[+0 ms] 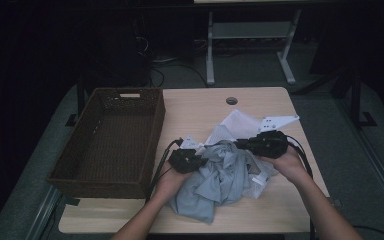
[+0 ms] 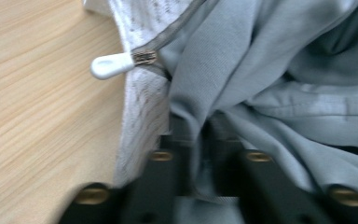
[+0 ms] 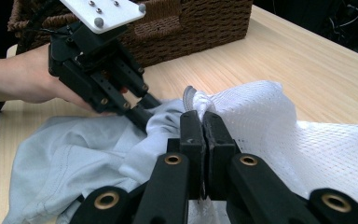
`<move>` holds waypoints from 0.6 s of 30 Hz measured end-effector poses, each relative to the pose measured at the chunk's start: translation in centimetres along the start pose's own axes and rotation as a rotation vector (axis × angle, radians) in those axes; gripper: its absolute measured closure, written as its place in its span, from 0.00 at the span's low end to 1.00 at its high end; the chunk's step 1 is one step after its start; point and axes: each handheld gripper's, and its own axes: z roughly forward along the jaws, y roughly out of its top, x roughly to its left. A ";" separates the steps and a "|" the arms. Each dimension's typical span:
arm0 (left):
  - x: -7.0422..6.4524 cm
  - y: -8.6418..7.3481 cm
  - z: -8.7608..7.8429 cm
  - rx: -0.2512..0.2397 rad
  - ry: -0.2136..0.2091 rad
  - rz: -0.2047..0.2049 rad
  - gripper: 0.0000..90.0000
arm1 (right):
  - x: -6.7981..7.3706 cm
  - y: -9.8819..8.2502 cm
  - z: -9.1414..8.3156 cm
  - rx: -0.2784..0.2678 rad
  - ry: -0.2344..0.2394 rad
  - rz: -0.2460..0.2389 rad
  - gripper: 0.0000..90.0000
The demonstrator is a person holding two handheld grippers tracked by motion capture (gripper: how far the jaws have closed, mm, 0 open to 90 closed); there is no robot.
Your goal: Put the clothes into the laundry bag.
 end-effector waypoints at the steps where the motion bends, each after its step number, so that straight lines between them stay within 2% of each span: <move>1: 0.0 0.0 0.0 0.000 0.000 0.000 0.95 | 0.0 0.0 0.0 0.001 0.000 0.001 0.97; 4: -0.5 0.8 -1.8 -0.102 -0.023 0.005 0.96 | 0.0 0.0 0.2 0.007 0.000 -0.001 0.97; 5: -0.5 0.8 -1.8 -0.102 -0.023 0.005 0.97 | 0.0 0.0 0.2 0.007 0.000 -0.001 0.97; 7: -1.1 1.6 -2.9 -0.158 -0.057 0.006 0.97 | 0.1 0.0 0.4 0.011 0.002 -0.003 0.97; 10: -2.8 3.2 -3.3 -0.196 -0.090 0.054 0.97 | 0.3 0.1 0.6 0.010 0.008 -0.010 0.97; 12: -3.4 3.8 -2.7 -0.193 -0.097 0.072 0.96 | 0.5 0.4 0.7 0.002 0.016 -0.009 0.97; 13: -4.1 4.3 -1.4 -0.188 -0.090 0.086 0.96 | 0.6 0.6 0.6 -0.007 0.018 -0.007 0.97; 14: -4.2 4.4 -0.6 -0.180 -0.087 0.085 0.96 | 0.7 0.7 0.5 -0.011 0.019 -0.007 0.97; 15: -4.2 4.4 -0.6 -0.180 -0.087 0.085 0.96 | 0.7 0.8 0.3 -0.018 0.020 -0.008 0.97; 18: -3.9 4.2 2.1 -0.155 -0.088 0.037 0.95 | 0.7 0.9 -0.1 -0.033 0.027 0.000 0.97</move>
